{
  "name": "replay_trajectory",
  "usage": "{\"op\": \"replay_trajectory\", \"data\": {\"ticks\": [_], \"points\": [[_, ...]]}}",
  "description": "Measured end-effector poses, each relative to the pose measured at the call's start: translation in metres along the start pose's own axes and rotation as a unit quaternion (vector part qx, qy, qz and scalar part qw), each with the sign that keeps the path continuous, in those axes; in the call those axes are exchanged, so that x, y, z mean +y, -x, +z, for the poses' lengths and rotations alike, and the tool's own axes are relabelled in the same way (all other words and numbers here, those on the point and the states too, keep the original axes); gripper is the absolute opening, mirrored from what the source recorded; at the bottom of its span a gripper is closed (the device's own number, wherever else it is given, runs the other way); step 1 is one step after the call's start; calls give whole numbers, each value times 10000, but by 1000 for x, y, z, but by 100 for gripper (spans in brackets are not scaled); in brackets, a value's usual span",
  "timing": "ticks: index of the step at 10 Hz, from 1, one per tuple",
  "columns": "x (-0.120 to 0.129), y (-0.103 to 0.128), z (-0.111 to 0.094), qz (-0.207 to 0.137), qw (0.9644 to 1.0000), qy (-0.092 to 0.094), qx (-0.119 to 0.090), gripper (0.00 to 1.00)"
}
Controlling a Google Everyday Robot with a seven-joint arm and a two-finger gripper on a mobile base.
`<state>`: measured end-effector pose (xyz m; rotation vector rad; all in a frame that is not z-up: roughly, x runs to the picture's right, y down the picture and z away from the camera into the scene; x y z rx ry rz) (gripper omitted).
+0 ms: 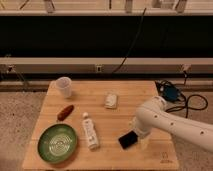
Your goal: Place the eraser on the white sponge
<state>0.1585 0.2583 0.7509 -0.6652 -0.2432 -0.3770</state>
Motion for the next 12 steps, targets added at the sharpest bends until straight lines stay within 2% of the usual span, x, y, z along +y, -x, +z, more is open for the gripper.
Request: {"op": "replay_trajectory", "data": {"ticks": [3,12], "points": [[-3,4,8,-200,9998,41,-34,80],[-14,16,25,-454,9988,173,-116,80]]}}
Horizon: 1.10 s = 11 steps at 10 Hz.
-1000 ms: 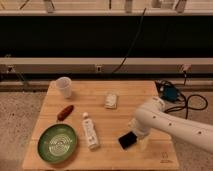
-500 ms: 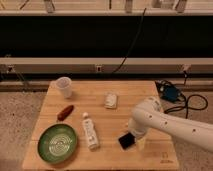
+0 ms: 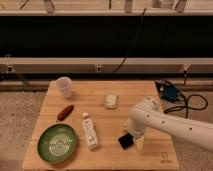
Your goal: Place the eraser on the white sponge
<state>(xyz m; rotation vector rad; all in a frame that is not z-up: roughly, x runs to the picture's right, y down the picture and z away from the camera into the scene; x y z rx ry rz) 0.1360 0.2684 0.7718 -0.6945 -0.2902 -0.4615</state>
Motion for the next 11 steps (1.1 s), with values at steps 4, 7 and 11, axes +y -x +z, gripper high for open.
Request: {"op": "replay_trajectory", "data": {"ticks": [4,7,11], "points": [[-1,2,7,-66,10000,45,-5,80],[-3,3,11,-85,10000,43,-12,80],[-3,3,15,-134,9999,63,5,80]]}}
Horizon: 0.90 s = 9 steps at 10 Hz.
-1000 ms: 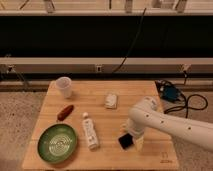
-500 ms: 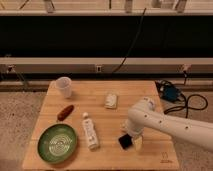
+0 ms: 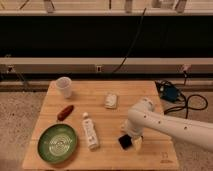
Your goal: Place the eraser on the white sponge
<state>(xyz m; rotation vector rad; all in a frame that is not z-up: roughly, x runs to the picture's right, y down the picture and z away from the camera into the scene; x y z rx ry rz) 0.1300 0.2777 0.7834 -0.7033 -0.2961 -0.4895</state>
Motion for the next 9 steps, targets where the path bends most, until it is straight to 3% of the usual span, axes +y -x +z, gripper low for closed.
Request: {"op": "replay_trajectory", "data": {"ticks": [3,8,9], "points": [[0,1,4,-18,10000,19,11,75],[-3,1,6,-66,10000,28,49,45],[-2,1,7,-70,9999,39,66,33]]}}
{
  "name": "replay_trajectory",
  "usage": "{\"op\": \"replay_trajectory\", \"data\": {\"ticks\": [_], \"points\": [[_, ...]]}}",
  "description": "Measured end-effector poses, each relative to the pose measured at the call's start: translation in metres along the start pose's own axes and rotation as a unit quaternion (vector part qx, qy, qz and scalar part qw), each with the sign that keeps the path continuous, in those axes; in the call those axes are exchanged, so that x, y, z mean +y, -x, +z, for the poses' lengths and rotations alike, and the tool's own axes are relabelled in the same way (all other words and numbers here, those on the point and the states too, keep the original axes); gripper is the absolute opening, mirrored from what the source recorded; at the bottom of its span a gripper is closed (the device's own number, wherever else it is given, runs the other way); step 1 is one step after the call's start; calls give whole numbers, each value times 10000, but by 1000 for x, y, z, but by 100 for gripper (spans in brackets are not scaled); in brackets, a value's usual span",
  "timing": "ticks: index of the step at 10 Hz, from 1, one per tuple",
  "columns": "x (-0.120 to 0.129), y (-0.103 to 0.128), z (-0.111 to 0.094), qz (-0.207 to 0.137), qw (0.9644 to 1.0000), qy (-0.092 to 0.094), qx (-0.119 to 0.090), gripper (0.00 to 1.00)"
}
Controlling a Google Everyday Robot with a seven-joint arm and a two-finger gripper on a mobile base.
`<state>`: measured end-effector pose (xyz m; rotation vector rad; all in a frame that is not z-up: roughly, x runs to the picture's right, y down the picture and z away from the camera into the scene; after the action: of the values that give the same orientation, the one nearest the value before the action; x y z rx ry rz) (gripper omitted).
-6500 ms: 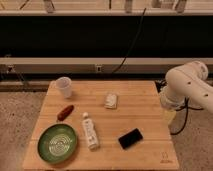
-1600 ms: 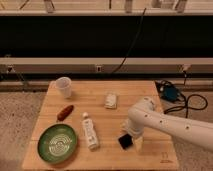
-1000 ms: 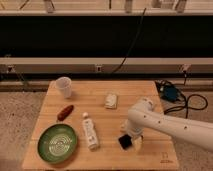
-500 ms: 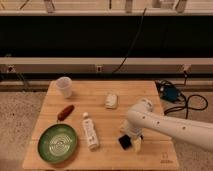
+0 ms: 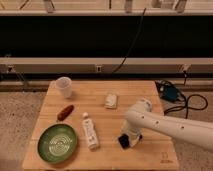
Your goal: Place the eraser on the white sponge
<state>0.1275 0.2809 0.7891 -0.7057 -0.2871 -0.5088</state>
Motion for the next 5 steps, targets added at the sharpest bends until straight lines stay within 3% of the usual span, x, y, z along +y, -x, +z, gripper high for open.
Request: {"op": "replay_trajectory", "data": {"ticks": [3,5], "points": [[0,1,-1,-5,10000,11,-4,6],[1,-1,-5,-18,10000,21,24,4]]}}
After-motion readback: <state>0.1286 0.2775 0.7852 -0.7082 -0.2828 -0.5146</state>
